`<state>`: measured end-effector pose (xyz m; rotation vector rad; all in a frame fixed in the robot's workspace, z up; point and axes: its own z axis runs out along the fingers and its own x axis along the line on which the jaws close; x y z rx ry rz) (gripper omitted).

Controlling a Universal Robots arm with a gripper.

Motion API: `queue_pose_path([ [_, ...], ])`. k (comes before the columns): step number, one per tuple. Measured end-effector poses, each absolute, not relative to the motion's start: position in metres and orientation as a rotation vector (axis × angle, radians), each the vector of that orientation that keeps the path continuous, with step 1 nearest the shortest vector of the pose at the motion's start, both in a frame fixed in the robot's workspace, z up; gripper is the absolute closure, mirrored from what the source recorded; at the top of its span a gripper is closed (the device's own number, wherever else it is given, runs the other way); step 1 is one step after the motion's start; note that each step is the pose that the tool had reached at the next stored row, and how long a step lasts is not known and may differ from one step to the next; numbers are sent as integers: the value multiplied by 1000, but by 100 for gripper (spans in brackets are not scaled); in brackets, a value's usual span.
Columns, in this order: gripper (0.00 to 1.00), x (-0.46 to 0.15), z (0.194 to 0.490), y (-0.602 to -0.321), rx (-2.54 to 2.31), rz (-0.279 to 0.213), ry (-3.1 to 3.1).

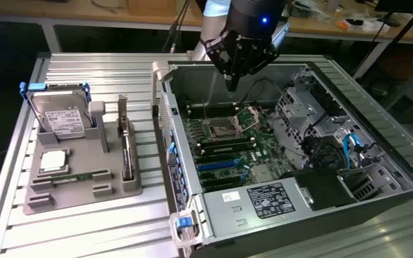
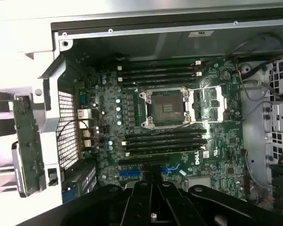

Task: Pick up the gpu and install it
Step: 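Reach for the gpu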

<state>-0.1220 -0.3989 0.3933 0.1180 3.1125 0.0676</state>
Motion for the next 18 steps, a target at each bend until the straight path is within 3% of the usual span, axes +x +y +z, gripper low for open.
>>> queue_pose_path([
  [18,89,-163,393,-403,118,73,3113],
])
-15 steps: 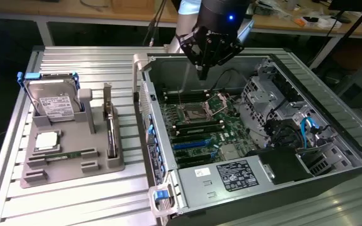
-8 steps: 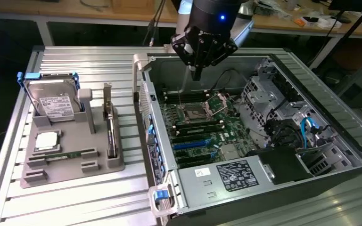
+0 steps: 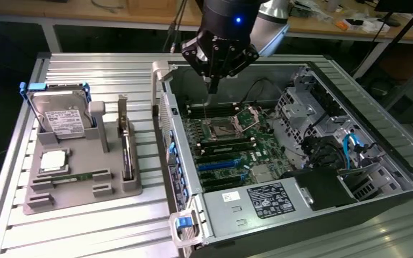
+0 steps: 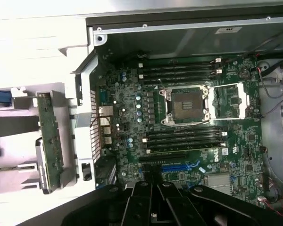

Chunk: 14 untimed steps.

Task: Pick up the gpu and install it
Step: 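Reach for the gpu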

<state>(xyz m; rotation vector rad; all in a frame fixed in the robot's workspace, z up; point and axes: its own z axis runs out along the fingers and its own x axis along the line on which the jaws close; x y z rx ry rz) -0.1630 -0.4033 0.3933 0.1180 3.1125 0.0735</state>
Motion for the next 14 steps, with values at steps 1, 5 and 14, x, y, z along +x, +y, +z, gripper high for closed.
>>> queue_pose_path([
  [1,89,-166,393,-404,118,74,3113],
  [5,89,-179,393,-404,118,75,3112],
  [14,89,-219,393,-407,118,75,3113],
])
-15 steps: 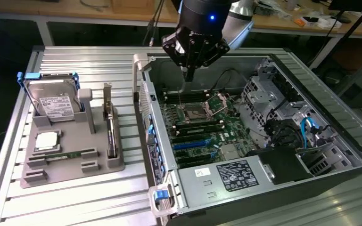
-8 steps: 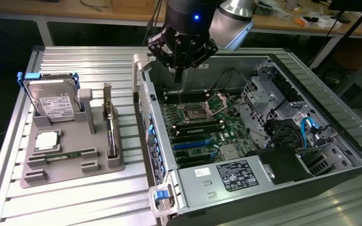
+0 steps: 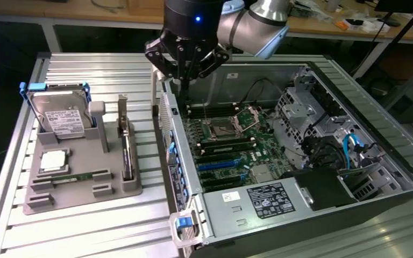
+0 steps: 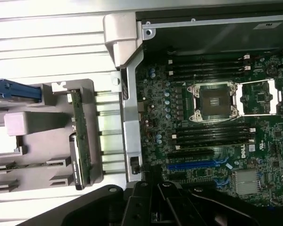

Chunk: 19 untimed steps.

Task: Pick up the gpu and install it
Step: 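Reach for the gpu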

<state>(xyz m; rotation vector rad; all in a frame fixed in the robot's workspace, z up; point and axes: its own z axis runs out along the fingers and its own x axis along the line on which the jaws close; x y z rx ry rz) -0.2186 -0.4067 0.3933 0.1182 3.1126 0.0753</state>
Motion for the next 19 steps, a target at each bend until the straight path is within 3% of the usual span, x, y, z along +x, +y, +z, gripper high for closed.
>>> queue_pose_path([
  [19,89,-284,393,-410,118,75,3112],
])
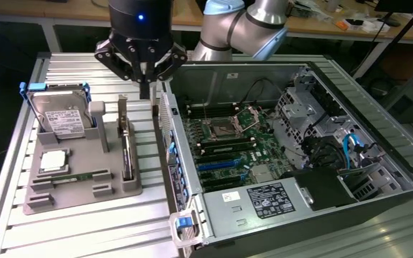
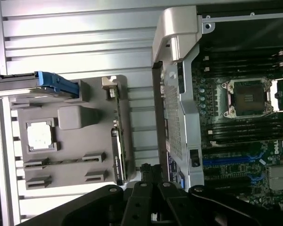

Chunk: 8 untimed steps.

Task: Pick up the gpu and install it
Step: 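Reach for the gpu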

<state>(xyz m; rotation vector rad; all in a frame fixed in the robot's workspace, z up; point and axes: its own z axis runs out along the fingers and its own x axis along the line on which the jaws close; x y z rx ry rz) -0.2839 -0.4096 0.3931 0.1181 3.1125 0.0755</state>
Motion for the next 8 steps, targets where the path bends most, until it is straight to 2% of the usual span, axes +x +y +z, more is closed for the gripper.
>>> queue_pose_path([
  [8,89,-306,393,-412,118,75,3113],
])
